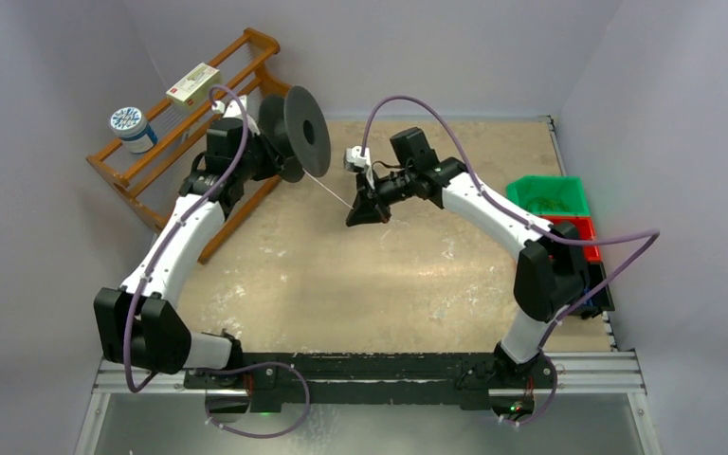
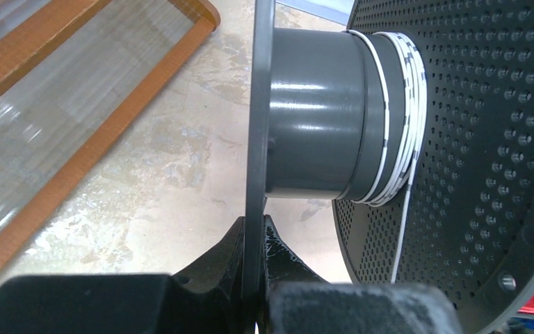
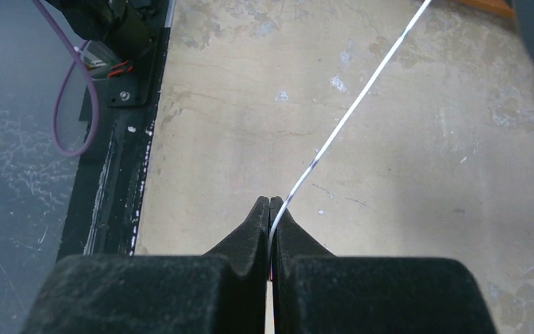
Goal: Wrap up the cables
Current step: Wrap the cable around the cable reel.
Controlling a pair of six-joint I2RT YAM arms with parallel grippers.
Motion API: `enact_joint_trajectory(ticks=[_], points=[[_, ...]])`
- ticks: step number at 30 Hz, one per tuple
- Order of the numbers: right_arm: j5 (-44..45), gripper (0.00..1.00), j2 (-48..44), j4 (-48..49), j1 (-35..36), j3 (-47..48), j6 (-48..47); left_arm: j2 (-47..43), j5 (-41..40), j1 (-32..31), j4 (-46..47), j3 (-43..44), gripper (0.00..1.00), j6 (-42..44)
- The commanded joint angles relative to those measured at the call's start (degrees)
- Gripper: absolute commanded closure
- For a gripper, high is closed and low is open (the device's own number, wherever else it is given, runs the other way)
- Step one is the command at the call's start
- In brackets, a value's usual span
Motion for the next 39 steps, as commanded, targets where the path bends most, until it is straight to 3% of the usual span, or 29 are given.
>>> enact_joint_trajectory(ticks=[1,10,17,24,32,36,39], points=[[1.8,1.0,2.0,-5.0,0.0,0.1,0.3,-3.6,5.0,5.0,9.4,1.8,1.0,-7.7],[6.3,1.0,5.0,-0.4,-6.9,1.1,6.5,-7.3,16.3,6.7,10.8,0.3,1.0,-6.3],[8.4,1.0,7.8,2.3,-14.0,4.6,10.7,-8.2,32.3,7.0,9.6,-1.1,1.0,5.1],[9.5,1.0,9.0,2.7,-16.3,8.2,11.5,-5.7,48.0,7.0,0.4,0.3,1.0,17.8],[9.4,1.0,7.8,1.8,-18.5,11.8,12.1,-6.6,39.9,6.7,-12.0,1.3,1.0,39.9],[8.6,1.0,7.0,1.5,-18.9,13.3,12.8,-7.4,34.8,5.7,-13.1,0.3,1.0,43.7],[5.7,1.0,7.0,-0.7,-19.0,15.2,12.8,-9.1,26.1,2.5,-10.2,-1.9,1.0,44.7]])
